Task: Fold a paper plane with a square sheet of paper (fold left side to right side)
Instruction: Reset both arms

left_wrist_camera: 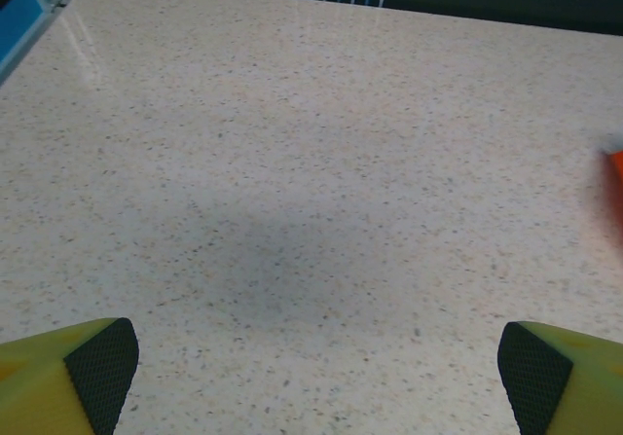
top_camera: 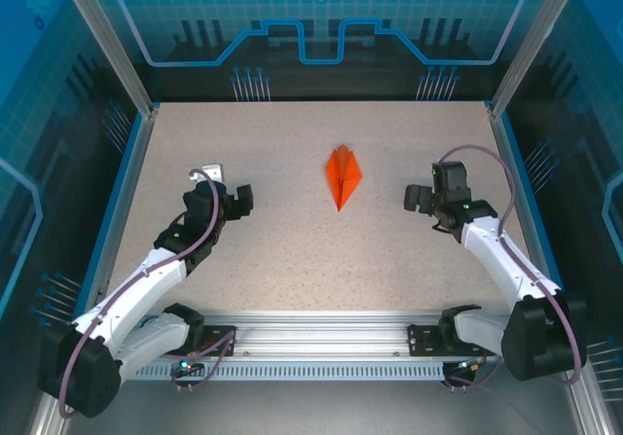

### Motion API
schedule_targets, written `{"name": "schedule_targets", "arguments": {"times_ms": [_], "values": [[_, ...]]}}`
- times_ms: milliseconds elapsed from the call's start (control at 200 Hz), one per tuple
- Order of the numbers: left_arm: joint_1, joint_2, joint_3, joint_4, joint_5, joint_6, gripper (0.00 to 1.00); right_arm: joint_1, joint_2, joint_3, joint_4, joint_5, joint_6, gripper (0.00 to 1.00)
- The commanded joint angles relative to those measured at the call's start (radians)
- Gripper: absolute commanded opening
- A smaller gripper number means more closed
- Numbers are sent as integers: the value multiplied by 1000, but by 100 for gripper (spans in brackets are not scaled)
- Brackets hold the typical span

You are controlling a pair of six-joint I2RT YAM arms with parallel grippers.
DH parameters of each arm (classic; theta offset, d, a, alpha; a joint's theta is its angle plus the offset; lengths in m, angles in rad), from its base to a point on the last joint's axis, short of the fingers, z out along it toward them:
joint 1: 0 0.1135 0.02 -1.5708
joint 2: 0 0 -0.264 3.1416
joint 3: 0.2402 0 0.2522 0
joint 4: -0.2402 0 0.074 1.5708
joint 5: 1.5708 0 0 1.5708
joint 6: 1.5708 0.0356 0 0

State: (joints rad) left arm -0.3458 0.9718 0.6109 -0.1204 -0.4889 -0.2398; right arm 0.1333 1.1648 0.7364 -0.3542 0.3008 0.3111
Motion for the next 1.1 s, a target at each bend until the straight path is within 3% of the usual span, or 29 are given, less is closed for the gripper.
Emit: {"name": "schedule_targets", "arguments": {"times_ms": [0, 280, 650, 1095], "values": [[22, 20, -30, 63, -67, 57, 99, -46, -1, -98, 260, -1, -102, 100], [86, 74, -137, 265, -61, 121, 99, -93, 135, -234, 639, -94, -178, 100], [183, 165, -265, 541, 83, 163, 99, -92, 303, -286, 1048, -218, -286, 100], [218, 229, -340, 825, 236, 260, 99, -83, 338, -307, 1109, -260, -314, 100]]}}
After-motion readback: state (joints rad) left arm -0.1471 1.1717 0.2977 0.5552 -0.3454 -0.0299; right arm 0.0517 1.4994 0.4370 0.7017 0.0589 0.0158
